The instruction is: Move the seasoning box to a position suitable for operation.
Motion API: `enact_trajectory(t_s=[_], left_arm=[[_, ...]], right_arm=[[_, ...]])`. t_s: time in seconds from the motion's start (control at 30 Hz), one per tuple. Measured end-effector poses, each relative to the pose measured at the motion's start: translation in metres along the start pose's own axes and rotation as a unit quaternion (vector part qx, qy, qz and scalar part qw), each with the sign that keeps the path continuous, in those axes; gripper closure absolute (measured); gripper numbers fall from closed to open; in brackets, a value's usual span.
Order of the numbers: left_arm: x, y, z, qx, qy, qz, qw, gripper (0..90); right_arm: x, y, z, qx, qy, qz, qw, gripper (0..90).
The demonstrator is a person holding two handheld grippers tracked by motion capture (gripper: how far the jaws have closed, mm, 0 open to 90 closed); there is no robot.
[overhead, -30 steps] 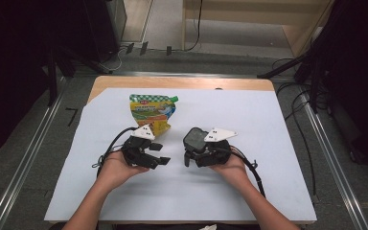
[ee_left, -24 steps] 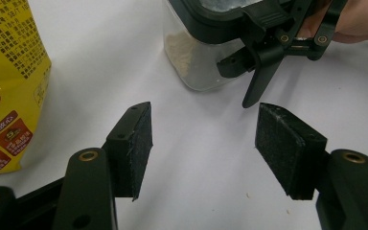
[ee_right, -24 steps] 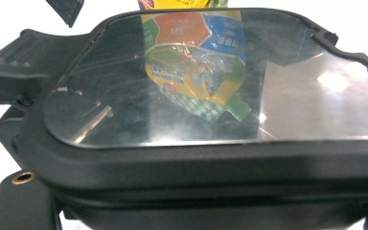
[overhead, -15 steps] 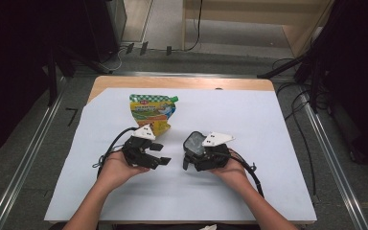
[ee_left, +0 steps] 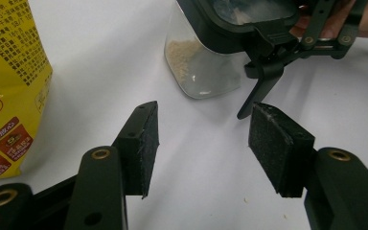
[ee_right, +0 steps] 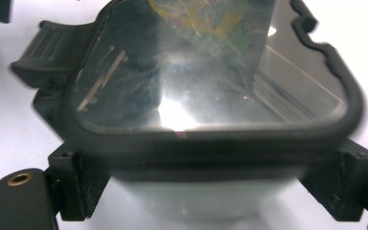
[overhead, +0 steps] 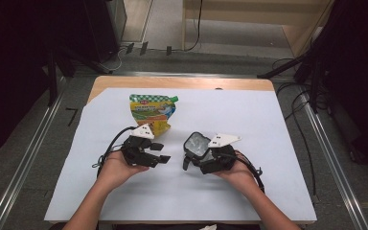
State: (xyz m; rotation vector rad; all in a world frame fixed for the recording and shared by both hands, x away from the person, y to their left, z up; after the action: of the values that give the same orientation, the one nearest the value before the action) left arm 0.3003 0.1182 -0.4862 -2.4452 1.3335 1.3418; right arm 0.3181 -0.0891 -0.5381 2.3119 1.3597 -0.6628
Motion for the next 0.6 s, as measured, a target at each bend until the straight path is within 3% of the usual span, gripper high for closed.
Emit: enact_trajectory(t_s=[0.13, 0.3, 0.4, 0.5, 0.6], left_arm=[[0.002, 0.002, 0.0, 0.001, -0.003, 0.007, 1.0, 47.8], [0.004, 0.008, -0.001, 0.006, -0.018, 0.022, 0.9996, 61.0], [0.007, 0.012, -0.005, 0.014, -0.015, 0.023, 0.9995, 64.5], [0.009, 0.014, -0.009, 0.018, -0.012, 0.028, 0.9994, 65.3], [0.01, 0.014, -0.015, 0.018, -0.014, 0.03, 0.9993, 67.0]], right_arm=[[-0.011, -0.001, 0.001, -0.002, -0.002, -0.003, 1.0, 16.3], [-0.03, -0.001, 0.002, -0.009, 0.001, 0.001, 1.0, 21.5], [-0.043, 0.0, 0.004, 0.004, 0.002, -0.001, 1.0, 26.5], [-0.054, 0.005, 0.004, 0.018, 0.008, 0.01, 0.9998, 39.6], [-0.064, 0.01, 0.004, 0.037, 0.016, 0.013, 0.9991, 46.2]])
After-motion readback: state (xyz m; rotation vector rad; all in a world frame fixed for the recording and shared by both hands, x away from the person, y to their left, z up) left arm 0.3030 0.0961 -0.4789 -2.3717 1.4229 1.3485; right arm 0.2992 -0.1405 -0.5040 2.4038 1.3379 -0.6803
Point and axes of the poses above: each handheld gripper's, and its own axes: x roughly forward along the jaws, z roughly out of its underside, y roughly to its right, the point moved 6 cm from there along x, roughly forward along the jaws, and after that the axes turned 12 degrees about -x, right-handed, at the moved point
